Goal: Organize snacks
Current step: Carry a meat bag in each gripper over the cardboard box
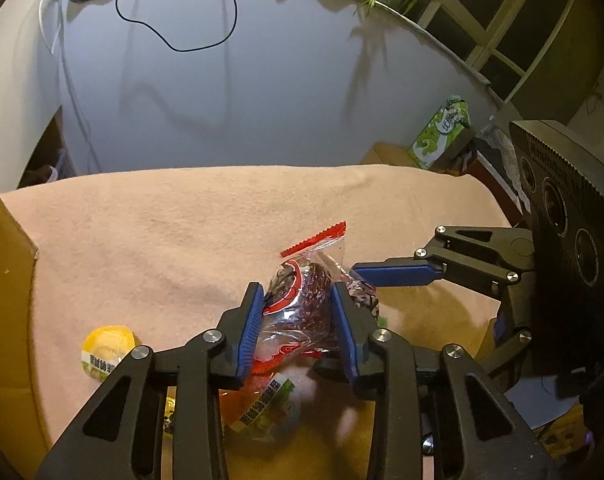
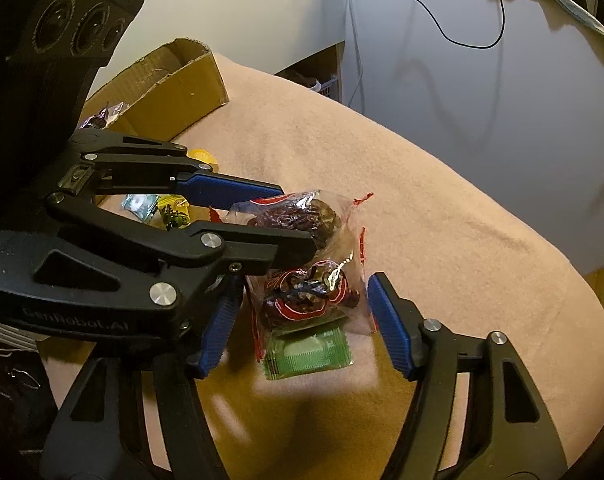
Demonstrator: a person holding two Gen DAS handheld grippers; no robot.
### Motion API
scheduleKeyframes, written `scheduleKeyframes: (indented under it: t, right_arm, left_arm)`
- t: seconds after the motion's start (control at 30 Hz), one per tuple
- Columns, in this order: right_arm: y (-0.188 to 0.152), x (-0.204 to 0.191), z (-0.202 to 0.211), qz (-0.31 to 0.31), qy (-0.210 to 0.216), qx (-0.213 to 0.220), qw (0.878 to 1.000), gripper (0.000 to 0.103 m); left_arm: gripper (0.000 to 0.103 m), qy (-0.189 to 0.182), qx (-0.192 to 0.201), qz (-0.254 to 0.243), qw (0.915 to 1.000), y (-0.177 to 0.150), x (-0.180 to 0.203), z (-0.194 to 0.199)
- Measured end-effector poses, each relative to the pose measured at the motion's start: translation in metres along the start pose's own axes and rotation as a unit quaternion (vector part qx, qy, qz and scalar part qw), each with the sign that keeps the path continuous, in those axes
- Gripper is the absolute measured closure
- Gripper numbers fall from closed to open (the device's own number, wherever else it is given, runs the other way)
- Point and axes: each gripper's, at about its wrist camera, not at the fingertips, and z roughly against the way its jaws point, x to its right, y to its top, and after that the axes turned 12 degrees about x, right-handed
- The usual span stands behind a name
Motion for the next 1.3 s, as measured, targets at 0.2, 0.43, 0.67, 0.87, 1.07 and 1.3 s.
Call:
scheduleKeyframes:
  t: [0.2,0.43,0.67,0.87,1.07,1.3]
  right_arm:
    - [-0.002,0.002,0.004,-0.010,0.004,-0.001,1.000,0.046]
    - [0.001,-0.004,0.023,-0.015,-0.006,0.017,1.000,0.047]
    - [0.009,-0.017,0.045,-0.009,-0.016,0.034,0.999,0.047]
    - [0.024,-0.036,0.055,0.003,-0.017,0.050,0.999,0.047]
    - [0.043,-0.063,0.053,0.020,-0.008,0.060,0.998,0.047]
    - [0.072,-0.093,0.036,0.033,0.010,0.065,0.997,0.047]
  left_arm:
    - [0.070,0.005,0.011,0.010,0.9999,0.001,-0.005,0.010]
    - [0.070,0.007,0.034,0.014,0.9993,0.004,-0.006,0.035]
    - [0.070,0.015,0.061,0.010,0.9980,0.005,-0.005,0.066]
    - [0.070,0.036,0.088,0.007,0.9954,0.001,-0.013,0.102]
    - [0.070,0.068,0.112,0.019,0.9912,-0.006,-0.037,0.140]
    - [0.070,0.105,0.131,0.044,0.9847,-0.014,-0.076,0.176]
